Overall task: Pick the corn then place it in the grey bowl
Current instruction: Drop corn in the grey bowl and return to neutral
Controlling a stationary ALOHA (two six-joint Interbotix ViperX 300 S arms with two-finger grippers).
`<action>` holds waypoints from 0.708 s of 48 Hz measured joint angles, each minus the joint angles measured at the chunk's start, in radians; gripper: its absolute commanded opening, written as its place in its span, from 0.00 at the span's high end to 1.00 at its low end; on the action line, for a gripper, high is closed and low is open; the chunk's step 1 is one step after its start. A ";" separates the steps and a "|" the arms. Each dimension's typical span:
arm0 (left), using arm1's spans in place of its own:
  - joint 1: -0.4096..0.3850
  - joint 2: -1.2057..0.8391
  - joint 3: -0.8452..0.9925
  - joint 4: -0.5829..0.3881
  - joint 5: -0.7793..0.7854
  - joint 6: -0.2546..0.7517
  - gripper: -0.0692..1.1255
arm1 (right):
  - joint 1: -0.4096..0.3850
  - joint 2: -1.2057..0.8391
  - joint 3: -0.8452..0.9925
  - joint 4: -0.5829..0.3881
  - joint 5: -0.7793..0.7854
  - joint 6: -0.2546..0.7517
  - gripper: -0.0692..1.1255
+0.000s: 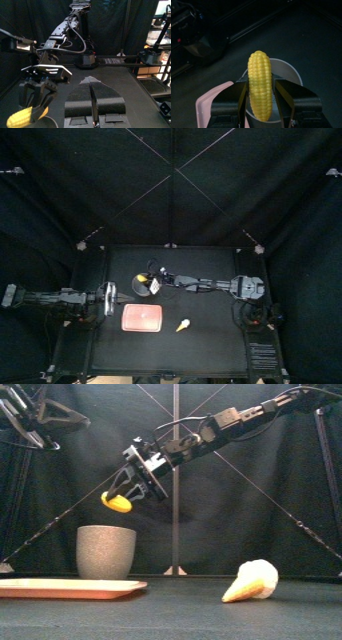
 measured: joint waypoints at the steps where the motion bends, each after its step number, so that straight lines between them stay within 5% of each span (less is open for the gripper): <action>1: 0.000 0.000 0.000 0.000 0.000 0.000 0.85 | 0.000 0.003 -0.005 -0.003 0.006 0.000 0.32; 14: 0.000 -0.002 0.002 0.000 0.000 0.000 0.85 | 0.008 0.008 -0.012 -0.028 0.023 -0.006 0.07; 34: 0.000 -0.002 0.003 0.000 0.000 0.000 0.85 | 0.020 -0.166 0.101 -0.114 0.003 -0.006 0.07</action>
